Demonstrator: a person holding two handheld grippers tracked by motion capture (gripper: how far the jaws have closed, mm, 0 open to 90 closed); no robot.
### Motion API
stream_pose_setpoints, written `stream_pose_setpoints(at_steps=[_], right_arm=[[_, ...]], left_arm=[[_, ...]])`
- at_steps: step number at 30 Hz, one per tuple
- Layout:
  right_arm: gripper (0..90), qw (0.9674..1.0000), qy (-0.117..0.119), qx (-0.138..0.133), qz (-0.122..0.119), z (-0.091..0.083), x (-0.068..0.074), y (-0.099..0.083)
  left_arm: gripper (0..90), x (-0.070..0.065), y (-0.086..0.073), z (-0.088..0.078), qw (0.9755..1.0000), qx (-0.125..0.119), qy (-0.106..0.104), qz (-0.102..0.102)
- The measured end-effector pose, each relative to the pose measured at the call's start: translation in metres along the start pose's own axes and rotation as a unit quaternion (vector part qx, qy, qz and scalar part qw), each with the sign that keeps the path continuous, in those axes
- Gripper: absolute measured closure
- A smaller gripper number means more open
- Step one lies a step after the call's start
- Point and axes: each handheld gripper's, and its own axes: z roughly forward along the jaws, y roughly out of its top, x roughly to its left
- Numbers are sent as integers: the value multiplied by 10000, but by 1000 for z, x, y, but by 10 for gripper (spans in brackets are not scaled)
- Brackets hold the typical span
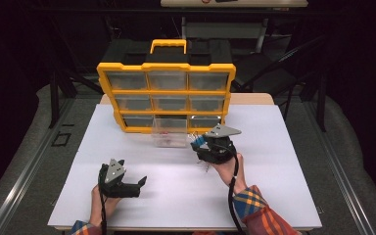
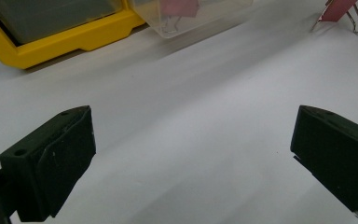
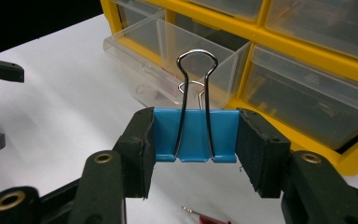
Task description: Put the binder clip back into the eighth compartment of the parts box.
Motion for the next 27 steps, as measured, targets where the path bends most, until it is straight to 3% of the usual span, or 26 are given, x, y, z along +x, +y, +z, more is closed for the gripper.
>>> stream_pose_setpoints(at_steps=[14, 27], right_arm=[[495, 10000, 21, 9, -40, 22, -4, 26], [495, 9997, 71, 122, -216, 46, 2, 50]], left_arm=[[0, 0, 0, 1, 10000, 22, 2, 19], [0, -1, 0, 0, 10000, 9, 3, 33]])
